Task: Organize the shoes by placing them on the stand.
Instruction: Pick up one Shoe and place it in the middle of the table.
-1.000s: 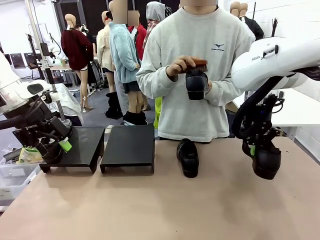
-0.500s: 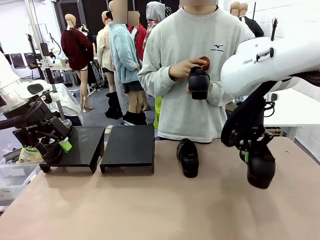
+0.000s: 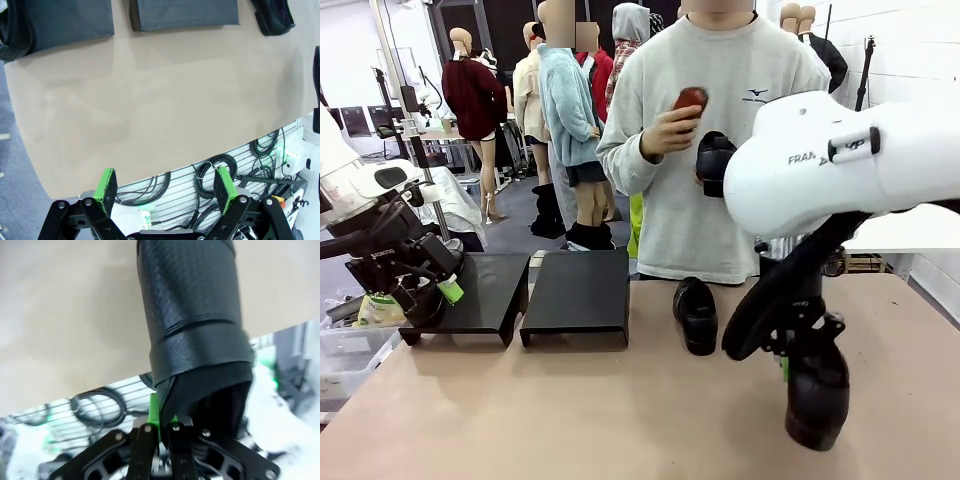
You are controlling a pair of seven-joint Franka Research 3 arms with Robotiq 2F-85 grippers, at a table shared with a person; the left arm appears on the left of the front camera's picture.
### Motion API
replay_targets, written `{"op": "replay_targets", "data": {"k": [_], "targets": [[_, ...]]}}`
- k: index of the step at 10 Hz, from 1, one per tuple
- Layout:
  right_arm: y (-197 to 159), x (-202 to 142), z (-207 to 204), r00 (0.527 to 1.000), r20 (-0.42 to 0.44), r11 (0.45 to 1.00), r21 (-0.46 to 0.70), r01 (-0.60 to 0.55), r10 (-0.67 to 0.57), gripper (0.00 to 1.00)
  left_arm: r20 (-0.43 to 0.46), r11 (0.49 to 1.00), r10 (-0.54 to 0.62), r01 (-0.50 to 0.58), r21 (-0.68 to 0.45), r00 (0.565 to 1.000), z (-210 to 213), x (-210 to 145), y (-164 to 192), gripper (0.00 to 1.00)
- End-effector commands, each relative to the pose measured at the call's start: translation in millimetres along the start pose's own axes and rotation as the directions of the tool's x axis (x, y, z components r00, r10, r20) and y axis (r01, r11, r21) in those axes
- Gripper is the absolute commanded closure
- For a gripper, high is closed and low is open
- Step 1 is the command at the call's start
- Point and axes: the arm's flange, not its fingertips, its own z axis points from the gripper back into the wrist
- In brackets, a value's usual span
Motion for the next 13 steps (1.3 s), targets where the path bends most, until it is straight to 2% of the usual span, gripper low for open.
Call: {"op": "replay_targets", "data": {"k": [1,4,6,7,8,10,13], "targets": [[22,0,-18,0.998,-0.007,0.997,0.036,-0.069,0.069,1.00,-0.002,1.000,-0.007,0.007,-0.021,1.000,0,-1,1,0.00],[57,-23,-25,0.965,0.020,0.965,-0.004,-0.263,0.263,1.00,-0.002,1.000,-0.007,0.007,-0.021,1.000,0,-1,1,0.00],[83,-31,-30,0.948,0.057,0.949,-0.049,-0.311,0.313,1.00,-0.002,1.000,-0.007,0.007,-0.021,1.000,0,-1,1,0.00],[94,-26,-39,0.937,0.046,0.937,-0.075,-0.341,0.345,1.00,-0.002,1.000,-0.007,0.007,-0.021,1.000,0,-1,1,0.00],[102,-21,-46,0.934,0.047,0.933,-0.080,-0.351,0.355,1.00,-0.002,1.000,-0.007,0.007,-0.021,1.000,0,-1,1,0.00],[113,-7,-53,0.946,0.107,0.951,-0.077,-0.300,0.307,1.00,-0.002,1.000,-0.007,0.007,-0.021,1.000,0,-1,1,0.00],[127,-1,-60,0.950,0.090,0.954,-0.028,-0.297,0.298,1.00,-0.002,1.000,-0.007,0.007,-0.021,1.000,0,-1,1,0.00]]}}
